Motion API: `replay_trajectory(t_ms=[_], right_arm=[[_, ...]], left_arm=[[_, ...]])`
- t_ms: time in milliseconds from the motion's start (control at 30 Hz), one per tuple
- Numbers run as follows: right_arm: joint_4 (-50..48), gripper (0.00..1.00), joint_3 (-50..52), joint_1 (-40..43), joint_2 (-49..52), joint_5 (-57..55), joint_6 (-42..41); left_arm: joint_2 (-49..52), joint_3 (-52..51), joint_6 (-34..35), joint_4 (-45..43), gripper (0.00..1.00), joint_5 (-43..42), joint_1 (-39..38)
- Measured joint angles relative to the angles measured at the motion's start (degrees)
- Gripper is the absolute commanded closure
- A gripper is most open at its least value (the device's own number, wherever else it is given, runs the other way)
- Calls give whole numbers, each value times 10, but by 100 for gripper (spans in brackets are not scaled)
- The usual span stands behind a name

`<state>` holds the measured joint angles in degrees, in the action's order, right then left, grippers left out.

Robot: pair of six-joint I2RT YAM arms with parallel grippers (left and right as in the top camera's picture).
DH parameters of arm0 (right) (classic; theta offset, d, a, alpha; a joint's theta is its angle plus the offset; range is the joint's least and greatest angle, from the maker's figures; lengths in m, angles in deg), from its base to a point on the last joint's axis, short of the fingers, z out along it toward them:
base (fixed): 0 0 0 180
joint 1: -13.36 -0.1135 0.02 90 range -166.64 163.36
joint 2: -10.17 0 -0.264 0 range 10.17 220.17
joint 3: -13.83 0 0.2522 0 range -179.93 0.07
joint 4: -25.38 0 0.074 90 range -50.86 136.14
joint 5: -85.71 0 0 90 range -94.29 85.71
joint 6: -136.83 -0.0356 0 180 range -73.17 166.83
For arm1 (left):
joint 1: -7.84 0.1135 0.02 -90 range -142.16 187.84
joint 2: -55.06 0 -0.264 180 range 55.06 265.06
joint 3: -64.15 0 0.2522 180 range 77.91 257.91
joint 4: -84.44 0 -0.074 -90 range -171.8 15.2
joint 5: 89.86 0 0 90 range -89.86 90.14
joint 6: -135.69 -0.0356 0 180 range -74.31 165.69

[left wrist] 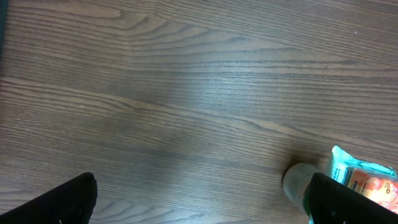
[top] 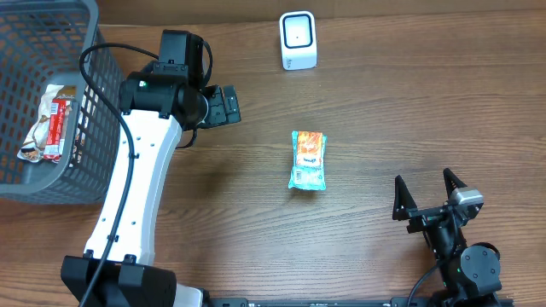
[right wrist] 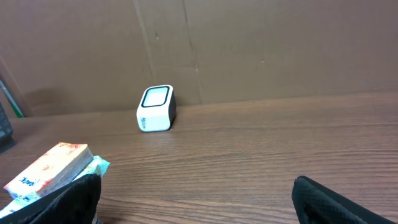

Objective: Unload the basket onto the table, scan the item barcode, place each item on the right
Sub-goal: 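Raise the left gripper and move it back left, away from the pack, then move the right gripper forward toward the wipes pack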

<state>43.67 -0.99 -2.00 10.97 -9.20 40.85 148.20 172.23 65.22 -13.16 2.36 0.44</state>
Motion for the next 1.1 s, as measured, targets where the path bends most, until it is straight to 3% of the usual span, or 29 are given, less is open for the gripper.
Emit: replay_trajectory(t_ms=[833, 1000, 1100], right_arm=[[-5, 0, 0, 0, 0, -7, -23], [56, 0, -17, 0, 1, 19, -56], [113, 0, -91, 0, 16, 24, -73]], left_arm=[[0, 0, 0, 0, 0, 2, 0], [0, 0, 0, 0, 0, 2, 0], [0, 0, 0, 0, 0, 2, 0]])
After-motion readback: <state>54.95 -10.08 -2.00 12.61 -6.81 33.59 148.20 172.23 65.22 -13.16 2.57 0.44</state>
